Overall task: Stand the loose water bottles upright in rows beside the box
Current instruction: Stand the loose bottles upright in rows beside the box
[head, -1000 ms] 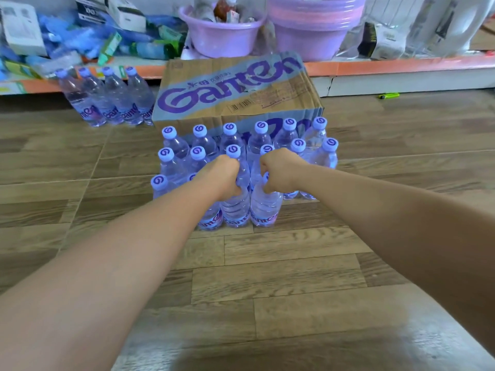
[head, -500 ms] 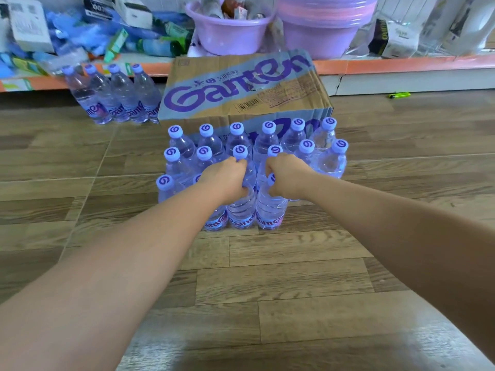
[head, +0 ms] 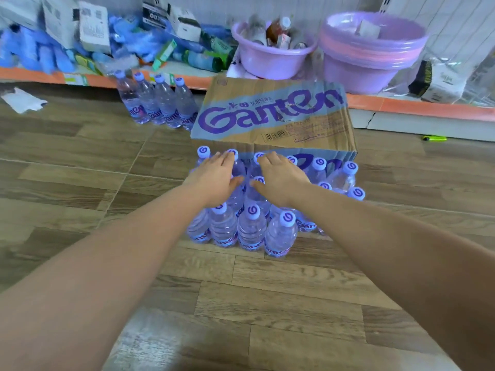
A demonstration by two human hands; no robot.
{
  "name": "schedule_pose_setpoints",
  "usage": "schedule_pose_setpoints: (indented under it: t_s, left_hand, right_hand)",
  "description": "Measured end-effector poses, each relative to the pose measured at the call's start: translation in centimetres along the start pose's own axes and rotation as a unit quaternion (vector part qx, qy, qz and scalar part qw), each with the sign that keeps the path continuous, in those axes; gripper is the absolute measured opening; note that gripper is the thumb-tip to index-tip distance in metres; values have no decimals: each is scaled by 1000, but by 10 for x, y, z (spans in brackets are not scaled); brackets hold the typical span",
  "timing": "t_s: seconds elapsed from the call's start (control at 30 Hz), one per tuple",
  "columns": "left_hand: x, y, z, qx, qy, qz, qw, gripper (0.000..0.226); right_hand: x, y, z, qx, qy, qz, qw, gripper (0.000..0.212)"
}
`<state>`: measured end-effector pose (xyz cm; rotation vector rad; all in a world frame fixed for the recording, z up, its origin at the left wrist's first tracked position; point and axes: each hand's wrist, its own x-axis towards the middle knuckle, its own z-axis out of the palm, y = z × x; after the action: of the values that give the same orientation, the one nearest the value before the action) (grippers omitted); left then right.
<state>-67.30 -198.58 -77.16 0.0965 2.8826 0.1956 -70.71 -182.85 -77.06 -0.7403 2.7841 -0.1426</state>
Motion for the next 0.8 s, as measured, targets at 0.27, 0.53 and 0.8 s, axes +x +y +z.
schedule_pose_setpoints:
  t_s: [0.27, 0.53, 0.8]
  left_hand:
    - [-18, -62, -95, 21, -47, -113, 992, 66]
    - [11, -152, -106, 6, -47, -145, 988, 65]
    - [128, -278, -86, -2, -25, -85, 996, 65]
  right_hand:
    - [62, -50, -83, 23, -24, -80, 996, 69]
    - [133, -99, -83, 49, -20, -87, 995, 67]
    - [272, -127, -50, 37, -19, -22, 999, 67]
